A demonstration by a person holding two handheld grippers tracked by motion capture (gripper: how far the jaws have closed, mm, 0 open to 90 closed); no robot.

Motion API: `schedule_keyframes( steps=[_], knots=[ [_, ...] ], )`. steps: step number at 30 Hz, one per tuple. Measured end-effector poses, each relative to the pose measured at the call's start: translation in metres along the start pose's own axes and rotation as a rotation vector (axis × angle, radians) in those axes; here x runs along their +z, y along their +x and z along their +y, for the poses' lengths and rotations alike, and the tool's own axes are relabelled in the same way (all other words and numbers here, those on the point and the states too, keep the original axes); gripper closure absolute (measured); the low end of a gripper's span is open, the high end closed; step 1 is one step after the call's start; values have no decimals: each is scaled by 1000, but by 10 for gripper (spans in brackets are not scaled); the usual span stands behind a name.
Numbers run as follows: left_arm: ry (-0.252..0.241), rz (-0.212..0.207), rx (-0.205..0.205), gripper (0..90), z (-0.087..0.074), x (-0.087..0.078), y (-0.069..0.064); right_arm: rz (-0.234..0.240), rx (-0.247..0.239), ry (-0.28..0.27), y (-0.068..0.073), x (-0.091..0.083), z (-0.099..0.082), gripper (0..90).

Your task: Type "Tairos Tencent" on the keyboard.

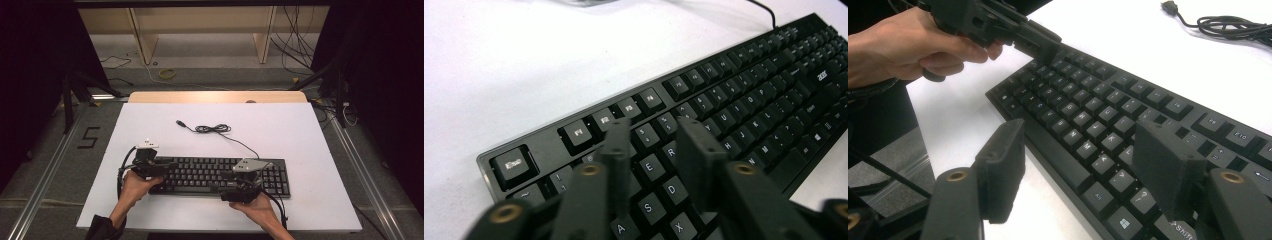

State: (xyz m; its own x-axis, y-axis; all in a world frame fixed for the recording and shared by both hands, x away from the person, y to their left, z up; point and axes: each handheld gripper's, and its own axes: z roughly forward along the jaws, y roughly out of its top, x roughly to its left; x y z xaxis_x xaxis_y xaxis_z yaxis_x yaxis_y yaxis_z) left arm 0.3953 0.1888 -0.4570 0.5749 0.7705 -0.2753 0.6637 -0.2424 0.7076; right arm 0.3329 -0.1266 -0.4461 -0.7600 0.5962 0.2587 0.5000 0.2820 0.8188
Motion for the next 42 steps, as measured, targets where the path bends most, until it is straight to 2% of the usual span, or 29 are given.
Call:
schedule_keyframes(
  steps=[4, 10, 18, 27, 34, 39, 42],
  knots=[
    [25, 0, 18, 790, 0, 5, -2, 1, 1, 0, 0, 0, 0, 390],
    [51, 7, 39, 892, 0, 11, -3, 2, -2, 1, 0, 1, 0, 390],
    [91, 15, 64, 894, 0, 21, -6, 3, -3, 2, 1, 1, 0, 390],
    [120, 21, 48, 896, -1, 25, -5, 4, -5, 5, 1, 2, -1, 390],
    [103, 27, 53, 892, -1, 23, -7, -1, -8, 11, 2, 6, 0, 398],
    [73, 24, 45, 805, 1, 13, -8, -9, -16, 26, 4, 14, 3, 446],
    [47, 2, 33, 743, 0, 7, -10, -17, -24, 49, 7, 22, 6, 521]
  ],
)
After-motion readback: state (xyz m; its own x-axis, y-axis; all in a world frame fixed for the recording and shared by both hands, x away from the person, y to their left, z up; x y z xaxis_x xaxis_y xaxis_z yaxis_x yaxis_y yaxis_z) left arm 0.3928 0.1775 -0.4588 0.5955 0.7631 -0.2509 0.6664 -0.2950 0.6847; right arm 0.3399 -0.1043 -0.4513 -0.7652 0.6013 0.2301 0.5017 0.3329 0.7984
